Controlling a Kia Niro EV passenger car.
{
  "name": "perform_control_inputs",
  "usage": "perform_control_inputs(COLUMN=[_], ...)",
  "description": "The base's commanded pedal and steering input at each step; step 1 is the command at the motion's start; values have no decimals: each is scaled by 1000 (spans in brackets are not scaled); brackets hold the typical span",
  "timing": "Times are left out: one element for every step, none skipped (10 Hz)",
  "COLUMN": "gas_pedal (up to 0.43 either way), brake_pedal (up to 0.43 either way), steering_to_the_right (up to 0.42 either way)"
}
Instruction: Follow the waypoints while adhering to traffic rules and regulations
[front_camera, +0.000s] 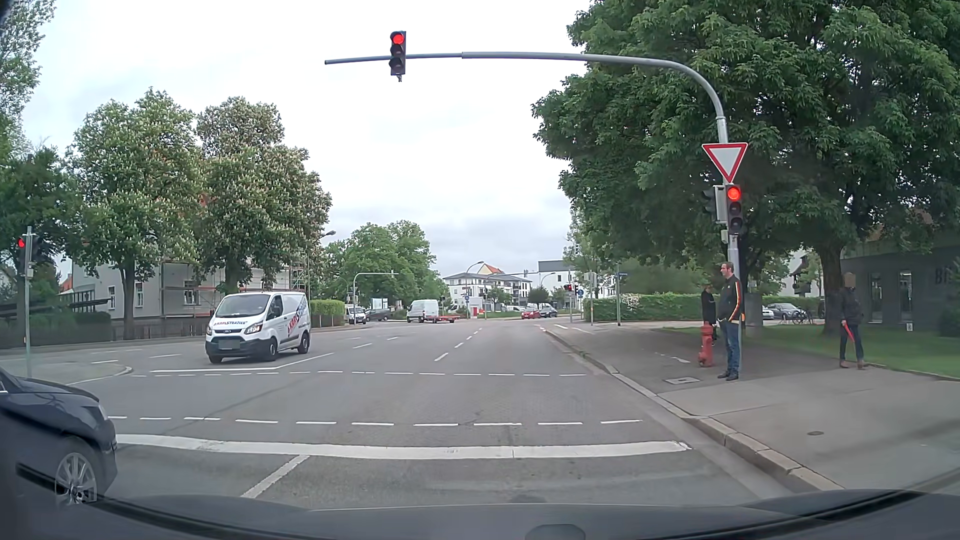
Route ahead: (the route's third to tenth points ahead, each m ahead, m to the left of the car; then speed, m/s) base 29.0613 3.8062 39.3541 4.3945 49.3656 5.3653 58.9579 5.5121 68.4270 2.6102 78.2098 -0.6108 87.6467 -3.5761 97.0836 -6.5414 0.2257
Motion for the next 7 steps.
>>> perform_control_inputs(gas_pedal=[0, 0, 0, 0, 0, 0, 0], brake_pedal=[213, 213, 213, 213, 213, 213, 213], steering_to_the_right=[-25, -25, -25, -25, -26, -26, -26])
